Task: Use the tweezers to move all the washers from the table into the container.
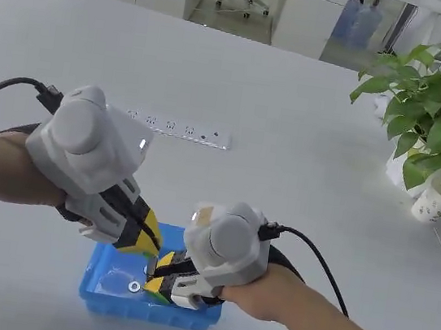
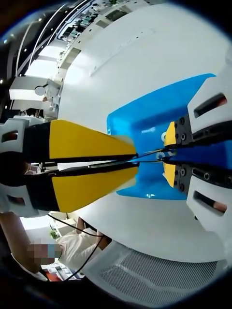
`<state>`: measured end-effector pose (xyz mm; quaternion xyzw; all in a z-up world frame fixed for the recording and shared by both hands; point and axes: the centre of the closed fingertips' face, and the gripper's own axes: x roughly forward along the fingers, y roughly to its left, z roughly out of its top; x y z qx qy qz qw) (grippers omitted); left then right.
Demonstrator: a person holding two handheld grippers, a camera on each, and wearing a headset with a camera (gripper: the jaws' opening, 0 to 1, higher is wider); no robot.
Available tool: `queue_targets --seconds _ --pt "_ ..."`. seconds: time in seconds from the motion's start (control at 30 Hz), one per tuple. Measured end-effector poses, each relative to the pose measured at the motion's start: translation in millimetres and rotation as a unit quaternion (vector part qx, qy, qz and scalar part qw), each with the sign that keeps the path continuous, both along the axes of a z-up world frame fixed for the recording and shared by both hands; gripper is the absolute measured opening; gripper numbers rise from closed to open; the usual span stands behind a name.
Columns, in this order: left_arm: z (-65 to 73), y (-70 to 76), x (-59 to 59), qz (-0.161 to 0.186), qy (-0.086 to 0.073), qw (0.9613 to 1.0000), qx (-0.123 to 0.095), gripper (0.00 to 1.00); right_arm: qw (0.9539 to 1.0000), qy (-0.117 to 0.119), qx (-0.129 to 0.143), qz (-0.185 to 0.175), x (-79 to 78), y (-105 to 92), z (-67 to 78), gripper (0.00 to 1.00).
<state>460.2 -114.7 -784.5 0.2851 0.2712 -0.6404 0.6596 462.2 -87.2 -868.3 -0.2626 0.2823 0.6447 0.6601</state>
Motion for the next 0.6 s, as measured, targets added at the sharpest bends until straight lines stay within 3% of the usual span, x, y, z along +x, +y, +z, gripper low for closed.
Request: queue_targets --seconds 0.6 --pt "19.1 -0.5 -4.0 -0.001 -0.006 0.9999 -0.008 0.04 0.9997 -0.017 0.016 -0.006 -1.1 -0.7 17.4 0.13"
